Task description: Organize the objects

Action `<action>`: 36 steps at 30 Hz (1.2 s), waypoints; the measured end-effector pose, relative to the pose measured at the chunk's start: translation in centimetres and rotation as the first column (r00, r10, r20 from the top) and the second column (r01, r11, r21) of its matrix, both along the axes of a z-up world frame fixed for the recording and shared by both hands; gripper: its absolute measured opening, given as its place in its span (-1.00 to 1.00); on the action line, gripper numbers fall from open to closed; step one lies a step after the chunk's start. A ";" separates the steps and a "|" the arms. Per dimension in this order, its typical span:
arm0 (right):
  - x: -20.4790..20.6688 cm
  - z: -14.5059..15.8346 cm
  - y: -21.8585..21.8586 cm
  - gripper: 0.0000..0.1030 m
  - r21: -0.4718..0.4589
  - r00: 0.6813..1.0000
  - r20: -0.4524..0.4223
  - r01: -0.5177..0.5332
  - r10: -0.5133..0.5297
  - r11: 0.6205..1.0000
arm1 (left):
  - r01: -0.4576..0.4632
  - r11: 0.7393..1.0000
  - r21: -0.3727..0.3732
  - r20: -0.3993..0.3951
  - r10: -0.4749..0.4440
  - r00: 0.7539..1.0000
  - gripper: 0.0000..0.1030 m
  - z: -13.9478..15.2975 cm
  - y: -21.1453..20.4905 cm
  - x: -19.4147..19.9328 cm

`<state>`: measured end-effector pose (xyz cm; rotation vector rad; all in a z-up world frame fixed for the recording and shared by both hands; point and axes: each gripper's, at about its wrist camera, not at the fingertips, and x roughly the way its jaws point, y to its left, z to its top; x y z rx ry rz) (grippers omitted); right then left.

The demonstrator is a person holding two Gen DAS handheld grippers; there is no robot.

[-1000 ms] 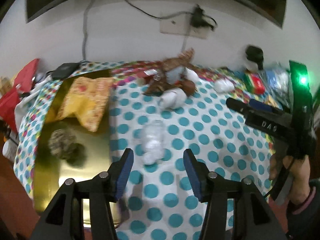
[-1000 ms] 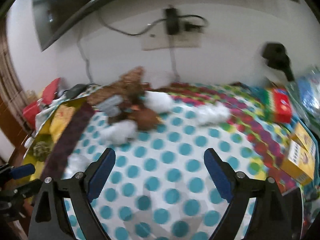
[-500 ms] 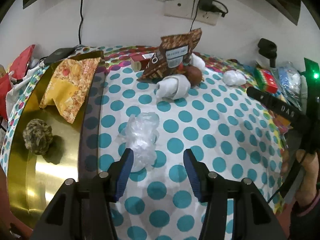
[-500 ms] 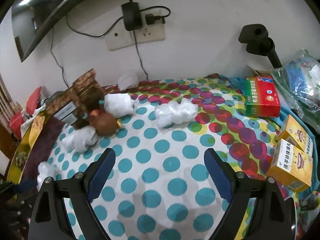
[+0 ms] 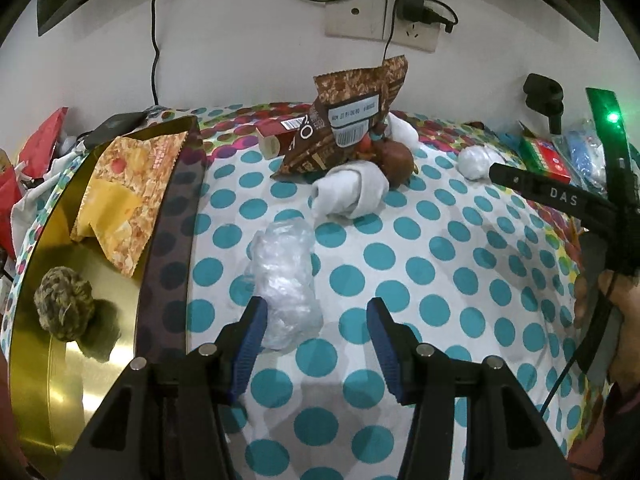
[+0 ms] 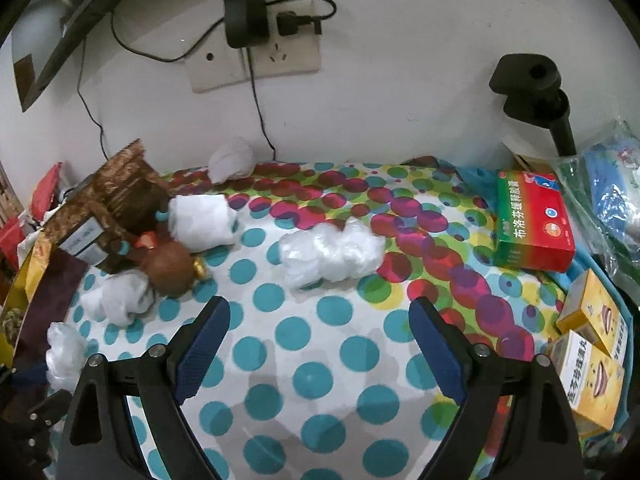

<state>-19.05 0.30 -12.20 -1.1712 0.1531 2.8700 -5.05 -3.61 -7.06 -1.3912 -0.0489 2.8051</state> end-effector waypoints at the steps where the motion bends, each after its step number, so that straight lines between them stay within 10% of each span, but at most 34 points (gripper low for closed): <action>1: -0.5 -0.1 0.2 0.76 0.004 1.000 0.008 0.007 -0.007 1.000 | -0.007 1.000 0.006 -0.001 0.007 1.000 0.03 -0.1 -0.2 0.0; 12: -6.4 -2.2 -0.6 0.71 0.012 0.999 0.054 0.009 -0.010 1.000 | -0.003 0.997 0.078 -0.003 0.003 1.000 0.03 -0.5 -1.1 0.7; 14: -6.9 -2.3 -1.0 0.22 0.043 0.998 0.064 0.010 -0.013 0.999 | 0.006 0.997 0.083 -0.001 -0.006 1.000 0.03 -0.6 -1.1 0.7; 36: -2.0 -1.4 -1.4 0.25 0.085 0.999 0.043 -0.033 0.029 0.996 | -0.101 0.990 0.102 -0.016 0.103 0.995 0.03 -1.3 -1.9 -2.0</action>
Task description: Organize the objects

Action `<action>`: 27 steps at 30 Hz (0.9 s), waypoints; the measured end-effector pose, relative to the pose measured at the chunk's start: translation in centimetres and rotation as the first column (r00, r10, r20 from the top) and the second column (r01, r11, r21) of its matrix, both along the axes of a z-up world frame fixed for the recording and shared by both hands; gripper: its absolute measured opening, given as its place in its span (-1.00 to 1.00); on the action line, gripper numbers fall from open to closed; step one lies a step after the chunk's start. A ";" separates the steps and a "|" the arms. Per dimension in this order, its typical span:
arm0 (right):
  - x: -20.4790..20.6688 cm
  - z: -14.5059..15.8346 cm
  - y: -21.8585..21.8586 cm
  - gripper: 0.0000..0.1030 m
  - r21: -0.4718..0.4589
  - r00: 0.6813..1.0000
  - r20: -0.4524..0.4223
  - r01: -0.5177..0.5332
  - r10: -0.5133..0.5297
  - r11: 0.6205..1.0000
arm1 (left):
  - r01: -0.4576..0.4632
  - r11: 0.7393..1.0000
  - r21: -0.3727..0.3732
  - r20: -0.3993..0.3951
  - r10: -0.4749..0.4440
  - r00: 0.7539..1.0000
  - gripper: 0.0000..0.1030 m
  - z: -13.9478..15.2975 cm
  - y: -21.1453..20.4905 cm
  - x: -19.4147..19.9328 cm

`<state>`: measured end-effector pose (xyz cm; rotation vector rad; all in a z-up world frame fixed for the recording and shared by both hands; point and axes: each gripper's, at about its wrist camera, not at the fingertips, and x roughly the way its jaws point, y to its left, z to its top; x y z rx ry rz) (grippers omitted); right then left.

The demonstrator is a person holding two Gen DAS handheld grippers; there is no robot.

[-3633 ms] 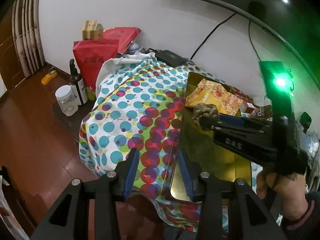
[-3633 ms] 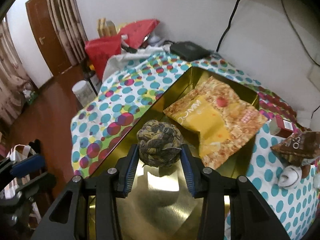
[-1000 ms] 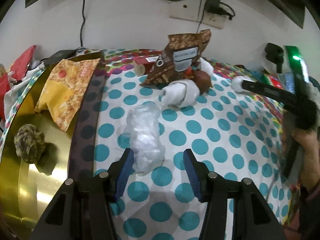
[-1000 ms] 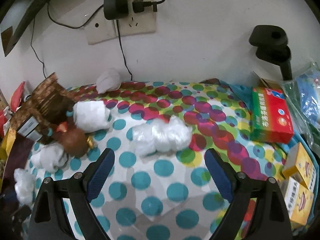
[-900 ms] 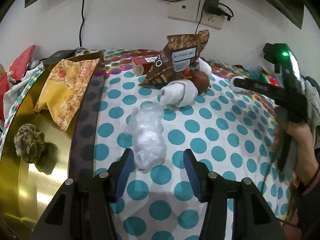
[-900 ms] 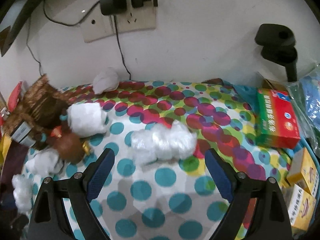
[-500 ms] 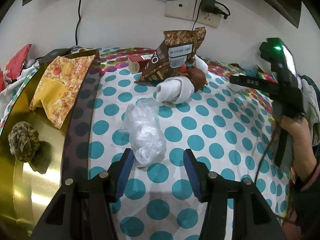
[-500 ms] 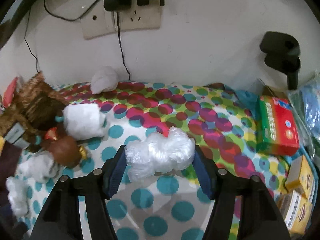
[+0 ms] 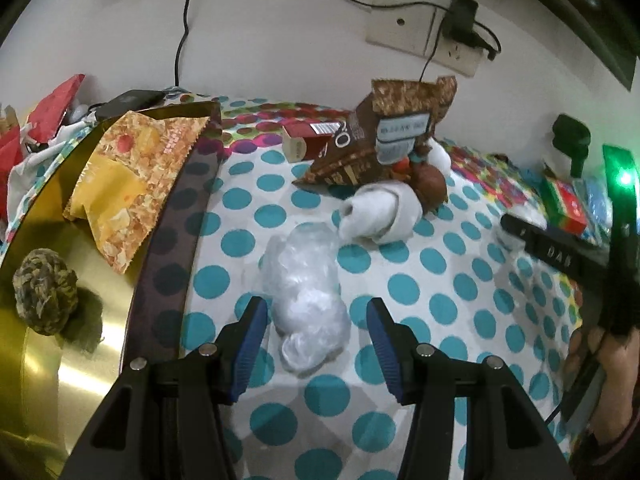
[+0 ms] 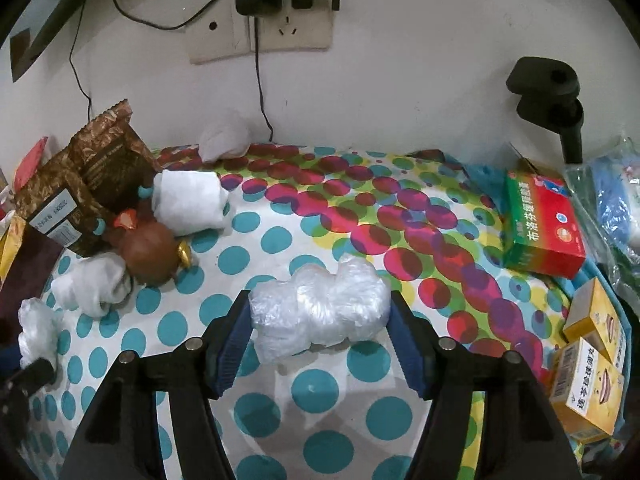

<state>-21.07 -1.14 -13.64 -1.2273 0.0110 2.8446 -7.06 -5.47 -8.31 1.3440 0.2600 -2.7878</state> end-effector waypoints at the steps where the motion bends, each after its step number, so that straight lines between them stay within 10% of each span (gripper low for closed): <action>1: -0.3 -0.2 0.0 0.26 0.004 1.000 0.022 0.002 -0.003 1.000 | -0.004 1.000 0.005 0.005 0.004 1.000 0.03 -0.1 -0.1 -0.2; 15: -1.4 -1.2 0.3 0.32 0.006 0.996 0.086 0.007 -0.008 1.000 | 0.031 0.997 -0.074 0.039 -0.028 0.999 -0.21 -1.0 0.9 -1.1; 19: -1.4 -1.8 0.2 0.94 0.013 0.993 0.115 0.008 -0.010 1.000 | 0.047 0.991 -0.125 0.008 -0.046 0.999 -0.21 -1.4 1.2 -1.0; 27: -1.5 -1.8 1.2 1.00 -0.004 0.992 0.126 -0.001 0.002 1.000 | 0.034 0.992 -0.122 0.005 -0.034 0.999 -0.20 -1.4 0.7 -1.4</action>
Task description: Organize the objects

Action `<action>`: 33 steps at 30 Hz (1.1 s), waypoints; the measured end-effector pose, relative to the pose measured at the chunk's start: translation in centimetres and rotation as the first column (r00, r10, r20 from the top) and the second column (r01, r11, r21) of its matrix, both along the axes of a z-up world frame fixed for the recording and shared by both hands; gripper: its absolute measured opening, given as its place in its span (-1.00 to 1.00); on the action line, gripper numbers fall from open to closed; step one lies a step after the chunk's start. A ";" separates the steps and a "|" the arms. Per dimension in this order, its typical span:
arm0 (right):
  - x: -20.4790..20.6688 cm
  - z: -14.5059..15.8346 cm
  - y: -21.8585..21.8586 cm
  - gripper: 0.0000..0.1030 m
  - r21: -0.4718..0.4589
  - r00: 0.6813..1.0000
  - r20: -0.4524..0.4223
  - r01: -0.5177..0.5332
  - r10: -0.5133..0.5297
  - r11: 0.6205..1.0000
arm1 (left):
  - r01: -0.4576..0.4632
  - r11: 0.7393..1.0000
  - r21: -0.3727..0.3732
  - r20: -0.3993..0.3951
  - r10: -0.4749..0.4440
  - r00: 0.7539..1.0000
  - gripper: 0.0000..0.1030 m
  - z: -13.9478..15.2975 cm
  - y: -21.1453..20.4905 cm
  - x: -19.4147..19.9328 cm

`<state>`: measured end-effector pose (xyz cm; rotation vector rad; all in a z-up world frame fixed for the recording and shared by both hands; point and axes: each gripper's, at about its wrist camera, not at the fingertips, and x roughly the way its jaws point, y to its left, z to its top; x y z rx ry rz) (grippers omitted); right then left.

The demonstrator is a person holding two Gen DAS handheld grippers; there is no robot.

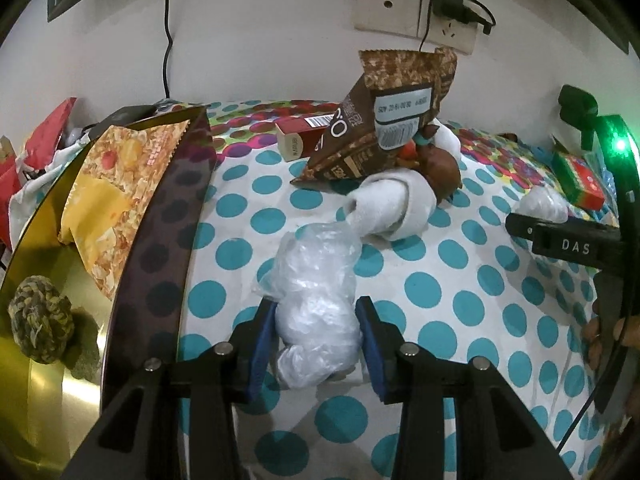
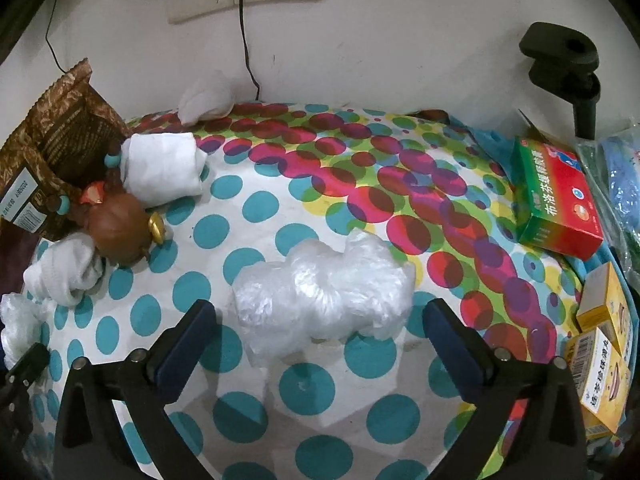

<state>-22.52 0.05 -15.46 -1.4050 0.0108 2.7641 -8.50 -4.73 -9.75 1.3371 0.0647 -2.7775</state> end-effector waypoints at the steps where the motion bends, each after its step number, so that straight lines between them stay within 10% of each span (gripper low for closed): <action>1: -0.1 -0.1 0.1 1.00 -0.001 1.000 0.000 -0.001 0.001 1.000 | 0.000 1.000 -0.001 0.000 0.000 1.000 -0.20 0.0 0.0 0.0; 8: 0.0 0.5 0.5 0.95 -0.015 1.000 -0.010 0.000 0.000 1.000 | -0.003 1.000 0.000 -0.001 0.003 1.000 -0.16 -0.2 0.2 0.0; 17: 0.1 0.8 0.5 0.10 -0.041 0.998 -0.058 -0.005 0.003 0.999 | -0.003 1.000 0.000 -0.001 0.003 1.000 -0.15 -0.1 0.2 -0.1; 33: 0.1 0.6 0.1 0.16 -0.019 0.999 -0.050 -0.017 0.016 1.000 | 0.016 1.000 -0.003 -0.049 -0.016 0.999 -0.39 0.6 0.2 0.8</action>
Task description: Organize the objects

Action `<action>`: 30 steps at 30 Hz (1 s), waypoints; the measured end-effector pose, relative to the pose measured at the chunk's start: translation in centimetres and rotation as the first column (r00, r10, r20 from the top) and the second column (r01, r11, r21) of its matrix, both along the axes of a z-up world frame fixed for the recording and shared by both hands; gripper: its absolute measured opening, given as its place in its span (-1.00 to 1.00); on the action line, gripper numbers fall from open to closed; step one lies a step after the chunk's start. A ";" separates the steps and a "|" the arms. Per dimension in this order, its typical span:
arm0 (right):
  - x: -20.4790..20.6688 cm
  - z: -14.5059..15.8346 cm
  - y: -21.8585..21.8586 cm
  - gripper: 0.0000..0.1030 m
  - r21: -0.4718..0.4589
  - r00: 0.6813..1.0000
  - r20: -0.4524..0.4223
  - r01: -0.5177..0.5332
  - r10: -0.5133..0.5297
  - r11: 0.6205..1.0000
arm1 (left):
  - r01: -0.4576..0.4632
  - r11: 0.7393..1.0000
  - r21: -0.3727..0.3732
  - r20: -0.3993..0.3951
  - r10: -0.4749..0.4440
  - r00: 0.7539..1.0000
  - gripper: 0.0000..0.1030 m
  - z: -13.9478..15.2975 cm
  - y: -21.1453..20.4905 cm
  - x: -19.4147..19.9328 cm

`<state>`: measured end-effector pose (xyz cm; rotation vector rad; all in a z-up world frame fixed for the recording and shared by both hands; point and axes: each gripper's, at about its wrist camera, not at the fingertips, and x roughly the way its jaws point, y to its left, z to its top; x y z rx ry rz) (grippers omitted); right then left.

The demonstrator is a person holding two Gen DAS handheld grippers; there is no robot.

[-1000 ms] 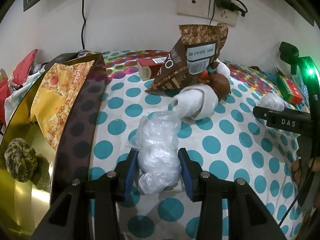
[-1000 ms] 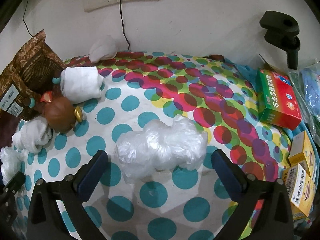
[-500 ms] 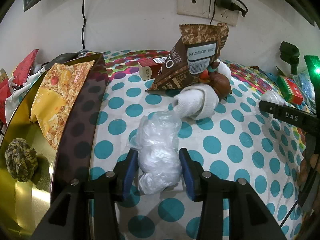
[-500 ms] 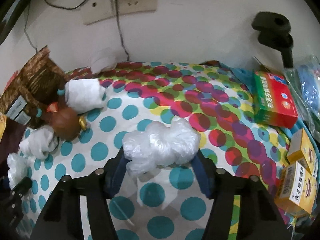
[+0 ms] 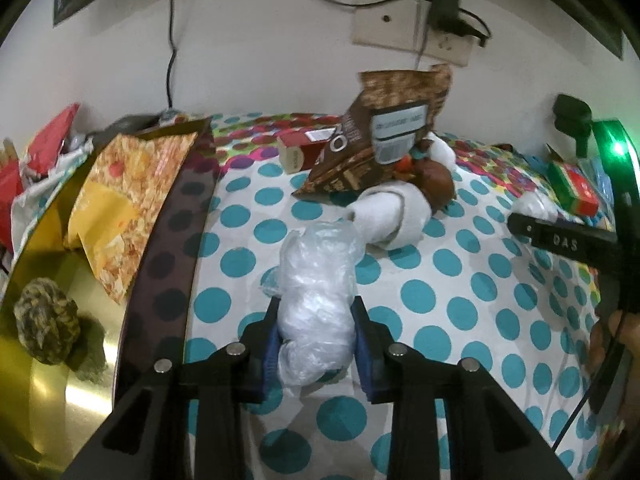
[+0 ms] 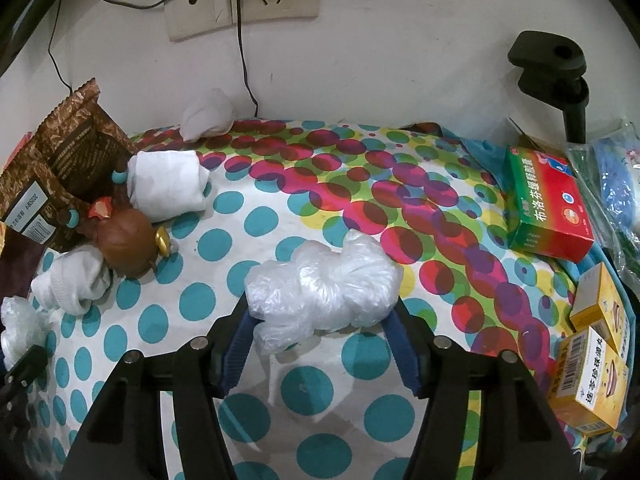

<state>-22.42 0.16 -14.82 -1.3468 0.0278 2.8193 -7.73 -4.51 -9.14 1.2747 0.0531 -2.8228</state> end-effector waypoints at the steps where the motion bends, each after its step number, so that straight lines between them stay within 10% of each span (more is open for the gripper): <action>1: -0.2 -0.1 -0.2 0.16 -0.005 1.000 0.000 0.000 0.000 1.000 | 0.006 1.000 -0.002 0.005 -0.006 1.000 -0.39 0.0 0.2 0.0; 30: -0.2 0.0 0.2 0.22 0.004 0.999 0.002 -0.033 0.033 0.999 | -0.084 0.994 -0.064 -0.060 0.080 0.995 -0.38 9.3 -3.9 3.3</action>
